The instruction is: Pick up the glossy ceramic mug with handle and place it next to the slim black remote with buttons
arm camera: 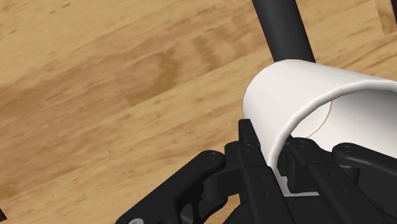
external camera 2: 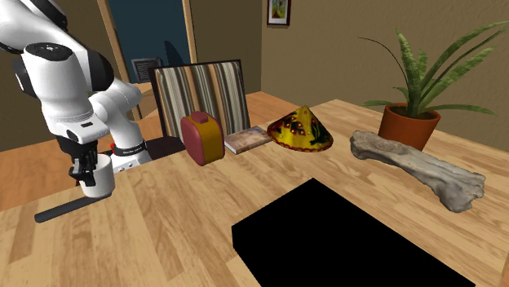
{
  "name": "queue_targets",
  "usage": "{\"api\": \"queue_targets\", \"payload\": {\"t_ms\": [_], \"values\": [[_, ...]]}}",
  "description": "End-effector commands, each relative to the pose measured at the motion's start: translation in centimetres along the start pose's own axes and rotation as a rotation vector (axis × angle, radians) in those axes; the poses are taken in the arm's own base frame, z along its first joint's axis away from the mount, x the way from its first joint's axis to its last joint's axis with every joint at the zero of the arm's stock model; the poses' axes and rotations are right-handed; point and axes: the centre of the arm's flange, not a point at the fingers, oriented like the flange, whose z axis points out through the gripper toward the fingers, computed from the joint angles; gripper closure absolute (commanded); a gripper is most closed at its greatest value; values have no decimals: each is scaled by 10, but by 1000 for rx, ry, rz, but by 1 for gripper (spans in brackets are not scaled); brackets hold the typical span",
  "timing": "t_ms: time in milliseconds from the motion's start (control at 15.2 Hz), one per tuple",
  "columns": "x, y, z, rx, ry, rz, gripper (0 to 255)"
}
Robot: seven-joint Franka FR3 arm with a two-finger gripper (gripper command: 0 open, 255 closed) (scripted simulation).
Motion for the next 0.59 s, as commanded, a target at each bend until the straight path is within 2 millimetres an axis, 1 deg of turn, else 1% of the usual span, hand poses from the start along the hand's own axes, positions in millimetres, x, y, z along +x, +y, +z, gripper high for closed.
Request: {"api": "queue_targets", "payload": {"t_ms": [0,396,528], "values": [[3,0,10,-1,0,0,255],[7,3,41,-1,0,0,255],[7,3,41,-1,0,0,255]]}}
